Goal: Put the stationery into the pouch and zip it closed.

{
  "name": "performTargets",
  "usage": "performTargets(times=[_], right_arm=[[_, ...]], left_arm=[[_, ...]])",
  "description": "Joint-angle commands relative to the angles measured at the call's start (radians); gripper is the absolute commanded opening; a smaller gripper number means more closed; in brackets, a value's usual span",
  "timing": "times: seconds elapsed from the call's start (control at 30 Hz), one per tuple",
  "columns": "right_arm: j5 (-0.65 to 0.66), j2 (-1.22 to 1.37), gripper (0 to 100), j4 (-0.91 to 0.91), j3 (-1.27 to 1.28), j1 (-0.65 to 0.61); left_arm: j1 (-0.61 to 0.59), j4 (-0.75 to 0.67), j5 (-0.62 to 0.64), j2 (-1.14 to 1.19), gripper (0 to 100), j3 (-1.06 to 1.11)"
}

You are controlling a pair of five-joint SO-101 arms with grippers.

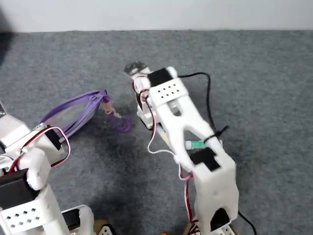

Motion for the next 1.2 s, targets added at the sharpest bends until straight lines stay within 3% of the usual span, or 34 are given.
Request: performTargets(times=[0.0,0.23,0.43,0.57,0.87,1.0,1.17], right_arm=[[-0.043,-0.205,0.7,0.081,-0.006,-0.021],[-0.057,-0.601,0.7,0.096,0.002,-0.094],[-0.264,-0.786,0.7,-0.111,0.002,-0.165],[-0.308,-0.812,0.7,-0.266,0.002,-0.234],[-0.298,-0.763,0.7,-0.823,0.054,-0.426],[-0.206,-0.69,0.8,-1.013,0.126,-0.456],[-0.198,-0.602,0.8,-1.164,0.18,-0.479]], left_arm=[[0.003,-0.005,0.015,0.031,1,0.001],[0.003,-0.034,0.014,0.031,1,0.059],[0.003,-0.061,0.015,0.031,1,0.058],[0.003,-0.058,0.014,0.031,1,0.058],[0.003,-0.057,0.011,0.031,1,0.056],[0.003,-0.055,0.011,0.031,1,0.056],[0.003,-0.054,0.011,0.031,1,0.056]])
